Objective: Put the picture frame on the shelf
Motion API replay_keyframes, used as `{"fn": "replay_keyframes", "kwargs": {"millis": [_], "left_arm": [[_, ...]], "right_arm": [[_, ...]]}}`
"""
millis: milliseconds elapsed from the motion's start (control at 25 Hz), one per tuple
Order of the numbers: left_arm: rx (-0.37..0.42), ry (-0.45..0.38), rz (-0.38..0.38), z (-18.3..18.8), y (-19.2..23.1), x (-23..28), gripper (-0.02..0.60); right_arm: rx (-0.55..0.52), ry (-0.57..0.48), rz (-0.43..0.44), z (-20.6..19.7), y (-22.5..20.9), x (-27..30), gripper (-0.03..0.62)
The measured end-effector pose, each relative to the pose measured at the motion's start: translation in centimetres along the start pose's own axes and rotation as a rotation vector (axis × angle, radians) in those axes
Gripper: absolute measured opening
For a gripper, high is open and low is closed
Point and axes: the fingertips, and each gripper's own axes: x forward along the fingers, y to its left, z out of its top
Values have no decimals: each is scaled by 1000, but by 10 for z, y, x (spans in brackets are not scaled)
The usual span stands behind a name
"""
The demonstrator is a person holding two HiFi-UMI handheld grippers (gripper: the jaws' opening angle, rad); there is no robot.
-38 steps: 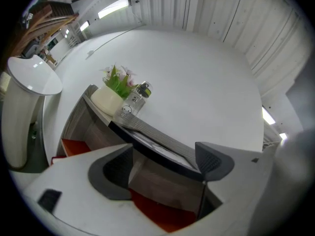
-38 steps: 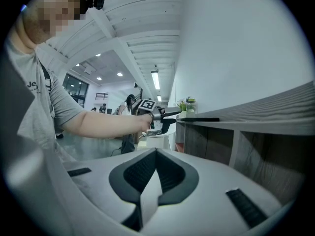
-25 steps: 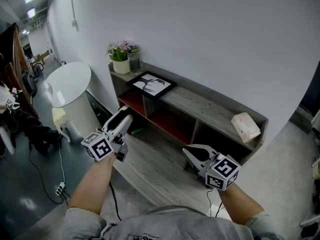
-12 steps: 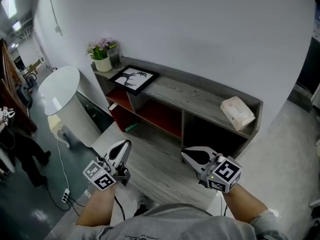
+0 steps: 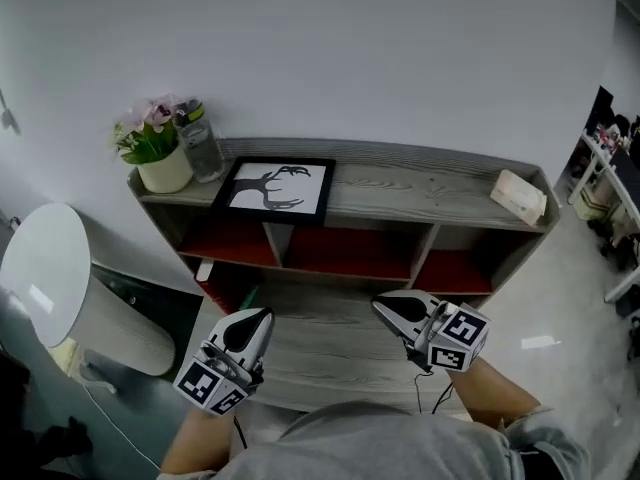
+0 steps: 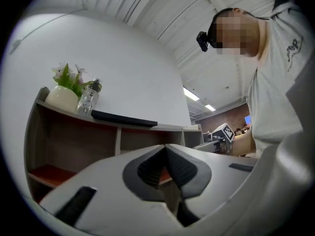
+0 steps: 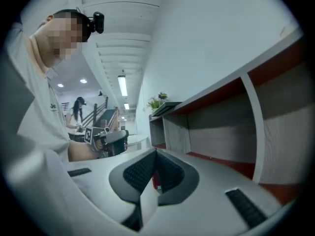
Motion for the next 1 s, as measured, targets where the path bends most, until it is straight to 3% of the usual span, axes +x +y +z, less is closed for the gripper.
{"fn": "replay_keyframes", "kwargs": {"millis": [200, 480, 680, 1000], "left_arm": [[-41, -8, -119, 21, 34, -22, 9], [-76, 0, -197, 28, 45, -13, 8], [-110, 0, -187, 20, 40, 12, 9], [-183, 13, -180, 3, 17, 43, 8]], "right_arm": [[4, -23, -148, 22, 12, 24, 5], [-12, -71, -271, 47, 9, 15, 5], [13, -62, -301, 39, -7, -1, 5], [45, -65, -265, 28, -24, -24, 5]]}}
